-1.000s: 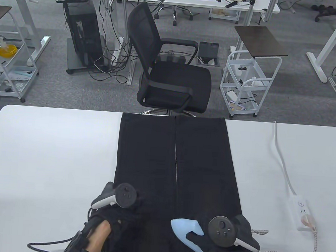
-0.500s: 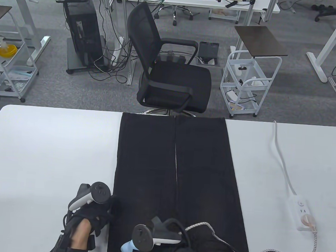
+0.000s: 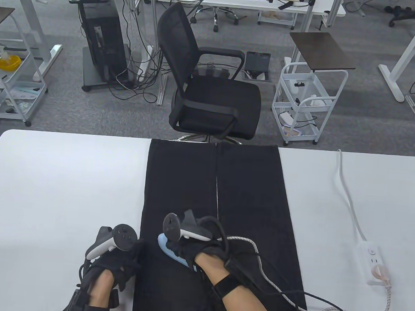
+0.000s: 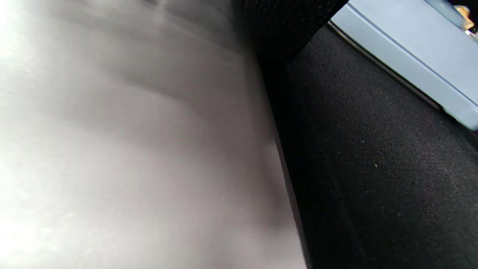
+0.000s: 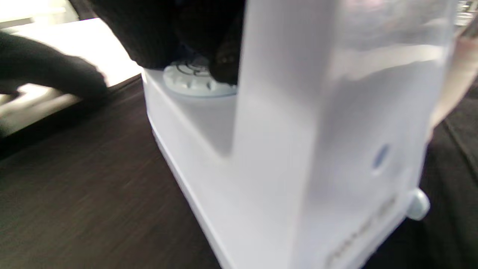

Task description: Iron trousers with electric iron on table

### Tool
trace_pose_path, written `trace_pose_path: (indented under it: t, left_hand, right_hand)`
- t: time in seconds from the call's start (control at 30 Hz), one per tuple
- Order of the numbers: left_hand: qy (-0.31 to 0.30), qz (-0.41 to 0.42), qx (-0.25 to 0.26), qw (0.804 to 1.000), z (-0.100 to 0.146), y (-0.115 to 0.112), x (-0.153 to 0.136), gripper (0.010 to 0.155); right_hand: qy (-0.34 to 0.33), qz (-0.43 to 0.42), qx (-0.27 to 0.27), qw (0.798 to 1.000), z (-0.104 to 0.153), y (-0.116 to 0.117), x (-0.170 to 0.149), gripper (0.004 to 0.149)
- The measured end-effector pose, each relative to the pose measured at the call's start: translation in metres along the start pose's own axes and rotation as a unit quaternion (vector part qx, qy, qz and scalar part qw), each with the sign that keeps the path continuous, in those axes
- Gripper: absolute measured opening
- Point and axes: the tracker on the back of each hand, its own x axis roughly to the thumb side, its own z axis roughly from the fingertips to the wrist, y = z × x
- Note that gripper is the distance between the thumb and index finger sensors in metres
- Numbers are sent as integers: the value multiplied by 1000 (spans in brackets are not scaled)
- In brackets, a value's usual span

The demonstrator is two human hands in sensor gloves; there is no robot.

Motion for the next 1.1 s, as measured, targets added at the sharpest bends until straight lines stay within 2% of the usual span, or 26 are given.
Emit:
trace_pose_path:
  t: [0.07, 0.17, 0.27, 0.33, 0.4, 0.63, 0.9, 1.1]
  left_hand:
    - [-2, 4, 1, 1000, 1, -1, 1, 81]
    - [-2, 2, 1, 1000, 0, -1, 2, 80]
    - [-1, 0, -1, 1000, 0, -1, 3, 80]
    - [-1, -1, -3, 1000, -1, -1, 4, 81]
    - [-1, -1, -4, 1000, -1, -1, 4, 81]
    - [-3, 1, -5, 1000, -1, -2, 4, 80]
    - [-4, 0, -4, 1000, -1, -3, 5, 80]
    - [-3, -4, -2, 1000, 0, -5, 7, 78]
  right_hand:
    - [49, -18, -3, 999, -19, -7, -18, 58]
    - [104, -62, -3, 993, -34, -13, -36, 58]
    - [112, -74, -1, 991, -35, -12, -35, 58]
    - [115, -60, -19, 991, -31, -10, -31, 58]
    - [104, -67, 2, 992, -26, -8, -28, 57]
    - [-5, -41, 20, 999, 19, 9, 5, 57]
    - [-134, -3, 45, 990, 104, 40, 54, 57]
    - [-175, 17, 47, 983, 140, 53, 71, 57]
